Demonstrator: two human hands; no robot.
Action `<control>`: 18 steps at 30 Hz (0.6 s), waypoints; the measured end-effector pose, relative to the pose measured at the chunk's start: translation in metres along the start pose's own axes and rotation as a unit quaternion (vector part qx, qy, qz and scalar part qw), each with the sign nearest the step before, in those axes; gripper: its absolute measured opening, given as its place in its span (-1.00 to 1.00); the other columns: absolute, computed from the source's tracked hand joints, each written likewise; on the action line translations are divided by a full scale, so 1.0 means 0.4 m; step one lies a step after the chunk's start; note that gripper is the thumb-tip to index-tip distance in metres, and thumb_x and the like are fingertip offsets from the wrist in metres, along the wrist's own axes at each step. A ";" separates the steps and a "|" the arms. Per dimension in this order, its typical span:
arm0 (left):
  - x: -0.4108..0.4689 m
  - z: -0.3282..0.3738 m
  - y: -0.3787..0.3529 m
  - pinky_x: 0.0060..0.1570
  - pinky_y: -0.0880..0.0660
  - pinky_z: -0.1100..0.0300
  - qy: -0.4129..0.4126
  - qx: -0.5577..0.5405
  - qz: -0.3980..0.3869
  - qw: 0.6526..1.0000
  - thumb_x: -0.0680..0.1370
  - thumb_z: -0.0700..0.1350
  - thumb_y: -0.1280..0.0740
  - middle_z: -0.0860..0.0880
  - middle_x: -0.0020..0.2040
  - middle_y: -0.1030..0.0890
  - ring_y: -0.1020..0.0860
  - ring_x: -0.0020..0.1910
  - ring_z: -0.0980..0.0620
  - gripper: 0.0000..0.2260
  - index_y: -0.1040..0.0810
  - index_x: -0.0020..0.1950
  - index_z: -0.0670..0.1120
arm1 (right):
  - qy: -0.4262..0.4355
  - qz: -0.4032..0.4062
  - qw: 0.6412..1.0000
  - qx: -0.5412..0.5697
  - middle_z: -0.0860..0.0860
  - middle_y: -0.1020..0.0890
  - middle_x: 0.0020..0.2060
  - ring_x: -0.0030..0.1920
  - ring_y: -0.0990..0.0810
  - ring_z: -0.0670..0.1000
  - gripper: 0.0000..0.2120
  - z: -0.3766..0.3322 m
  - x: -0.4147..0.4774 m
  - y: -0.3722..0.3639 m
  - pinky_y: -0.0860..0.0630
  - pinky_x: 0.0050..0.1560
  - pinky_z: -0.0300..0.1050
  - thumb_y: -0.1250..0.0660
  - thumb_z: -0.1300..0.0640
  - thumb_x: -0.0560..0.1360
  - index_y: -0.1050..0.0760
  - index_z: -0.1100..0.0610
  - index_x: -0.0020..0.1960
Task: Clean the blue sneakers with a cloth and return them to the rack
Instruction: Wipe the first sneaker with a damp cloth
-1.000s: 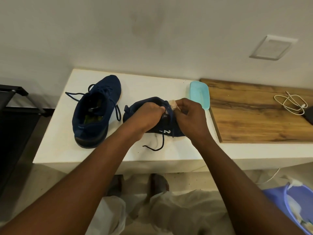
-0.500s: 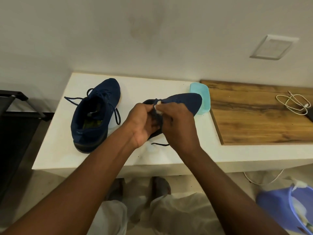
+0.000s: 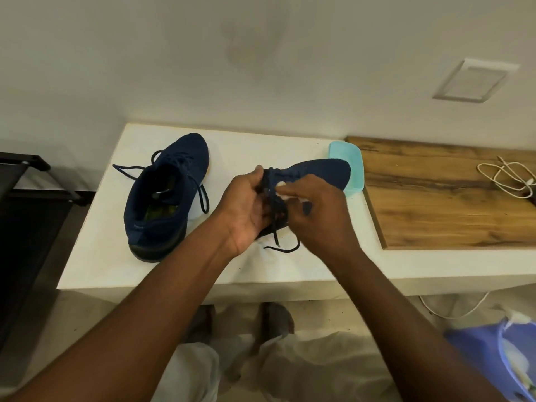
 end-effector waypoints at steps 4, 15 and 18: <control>-0.005 0.018 -0.016 0.25 -0.54 0.02 -0.027 0.042 -0.024 0.998 0.66 0.12 -0.24 -0.12 0.12 -0.72 -0.70 0.08 -0.08 -0.68 -0.60 0.16 -0.10 | -0.151 0.013 0.988 -0.006 -0.03 -0.65 -0.06 -0.13 -0.56 -0.13 -0.82 0.131 0.015 0.029 -0.34 -0.13 -0.55 -0.38 0.20 0.53 -0.65 0.13 0.12; 0.006 0.000 0.009 0.18 -0.60 0.01 -0.179 0.502 -0.032 0.845 0.54 -0.11 -0.46 0.01 0.28 -0.56 -0.62 0.15 0.01 -0.32 -0.17 0.55 0.07 | -0.161 0.003 0.981 0.105 -0.17 -0.63 -0.27 -0.18 -0.61 -0.14 -0.87 0.141 -0.014 -0.045 -0.54 -0.20 -0.32 -0.48 0.25 0.44 -0.70 0.05 -0.08; 0.006 0.001 0.010 0.12 -0.62 0.01 -0.205 0.542 0.005 0.815 0.55 -0.16 -0.43 -0.02 0.23 -0.58 -0.63 0.07 0.00 -0.30 -0.12 0.58 0.05 | -0.252 0.061 0.959 0.112 -0.08 -0.69 -0.16 -0.18 -0.64 -0.13 -0.89 0.228 0.013 -0.039 -0.62 -0.04 -0.19 -0.49 0.13 0.46 -0.68 0.08 -0.01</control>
Point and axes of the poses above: each hand's wrist, its own x-axis towards the middle knuckle, its own y-axis out of the back of the hand, z = x × y, the point moved 4 cm from there along x, towards the middle knuckle
